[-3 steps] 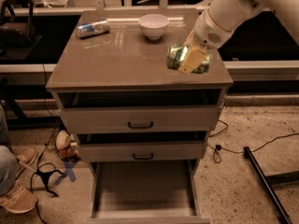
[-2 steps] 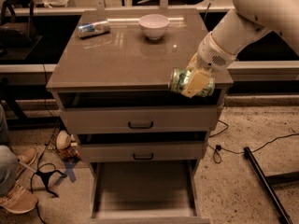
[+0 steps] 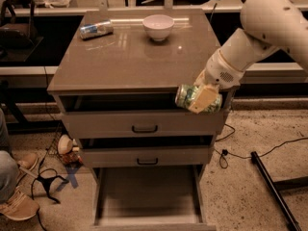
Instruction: Place green can into bottom drawer
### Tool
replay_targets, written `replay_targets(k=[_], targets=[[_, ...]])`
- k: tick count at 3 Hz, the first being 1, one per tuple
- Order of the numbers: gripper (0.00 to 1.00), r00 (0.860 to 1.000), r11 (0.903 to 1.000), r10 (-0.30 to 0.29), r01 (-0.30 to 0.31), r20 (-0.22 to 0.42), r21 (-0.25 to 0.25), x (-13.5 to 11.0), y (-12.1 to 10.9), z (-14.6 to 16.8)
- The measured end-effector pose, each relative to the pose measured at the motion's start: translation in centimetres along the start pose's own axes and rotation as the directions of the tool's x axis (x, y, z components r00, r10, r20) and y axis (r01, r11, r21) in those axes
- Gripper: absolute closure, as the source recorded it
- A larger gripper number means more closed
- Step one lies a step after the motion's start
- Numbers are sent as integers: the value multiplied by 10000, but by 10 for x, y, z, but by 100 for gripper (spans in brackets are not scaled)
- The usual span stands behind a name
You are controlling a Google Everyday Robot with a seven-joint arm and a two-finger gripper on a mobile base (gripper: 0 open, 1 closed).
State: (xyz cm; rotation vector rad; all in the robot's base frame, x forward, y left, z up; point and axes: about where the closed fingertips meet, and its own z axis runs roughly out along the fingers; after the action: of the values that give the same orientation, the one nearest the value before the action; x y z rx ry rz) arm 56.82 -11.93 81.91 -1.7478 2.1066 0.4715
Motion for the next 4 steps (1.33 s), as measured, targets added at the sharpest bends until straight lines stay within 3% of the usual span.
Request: replay_targets(k=[1,2,3,4], targets=[[100,9909,9922,837,-730,1057,-1013,36,29,59],[100,9716,9831,1497,-1265,1834,-1325,59,56,106],[100,9431,9646,2247,-1796,2453,-1931,70,85,173],[100,9431,9646,2247,-1796,2453,-1931,70,85,173]])
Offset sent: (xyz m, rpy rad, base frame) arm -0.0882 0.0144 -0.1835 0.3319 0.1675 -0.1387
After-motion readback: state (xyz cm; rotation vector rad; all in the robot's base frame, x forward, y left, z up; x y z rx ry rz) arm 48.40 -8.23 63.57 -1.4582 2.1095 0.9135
